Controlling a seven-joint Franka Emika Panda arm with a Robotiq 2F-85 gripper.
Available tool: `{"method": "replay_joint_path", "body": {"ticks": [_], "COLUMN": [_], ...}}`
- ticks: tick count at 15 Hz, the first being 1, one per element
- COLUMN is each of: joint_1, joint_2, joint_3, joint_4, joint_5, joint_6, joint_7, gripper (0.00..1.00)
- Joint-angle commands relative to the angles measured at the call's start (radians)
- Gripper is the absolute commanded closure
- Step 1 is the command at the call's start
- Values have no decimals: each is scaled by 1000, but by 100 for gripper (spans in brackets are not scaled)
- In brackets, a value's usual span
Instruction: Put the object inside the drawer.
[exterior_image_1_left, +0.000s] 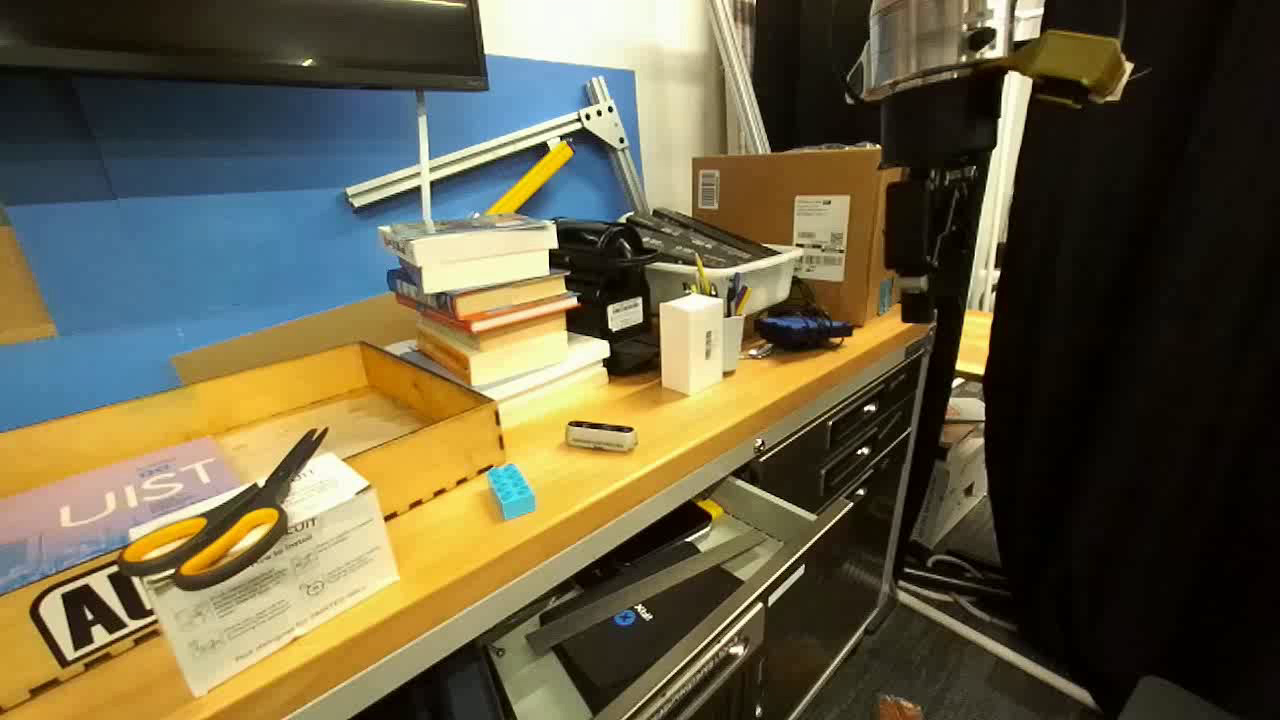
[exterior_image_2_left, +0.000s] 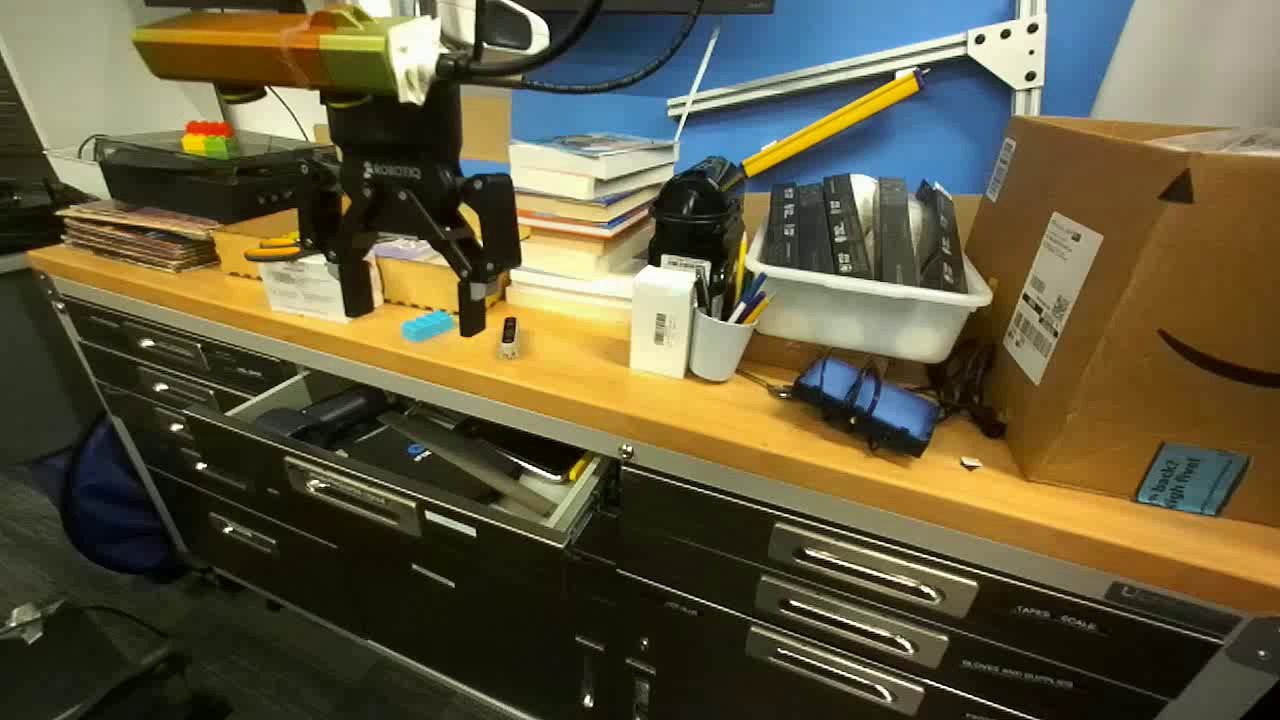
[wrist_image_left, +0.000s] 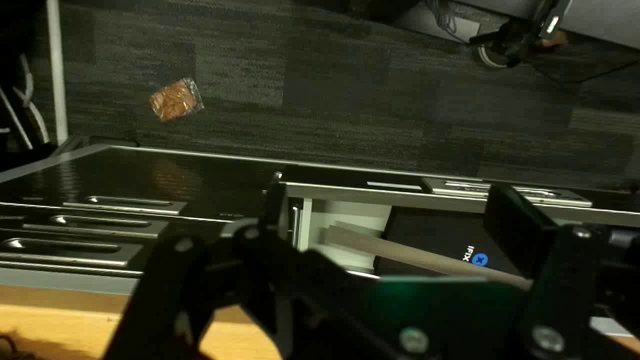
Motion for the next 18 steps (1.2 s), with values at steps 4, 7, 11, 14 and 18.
{"method": "replay_joint_path", "body": {"ticks": [4, 7, 11, 14, 18], "joint_1": [-2, -2, 35, 64, 92], "joint_2": [-1, -1, 217, 363, 595], "joint_3": [2, 2, 36, 82, 155], "joint_4": [12, 12, 182, 287, 500], "joint_5": [1, 1, 38, 50, 79], "joint_6": [-1, -1, 53, 49, 20], "joint_7": [-1, -1, 28, 20, 10], "gripper": [0, 0, 0, 0, 0]}}
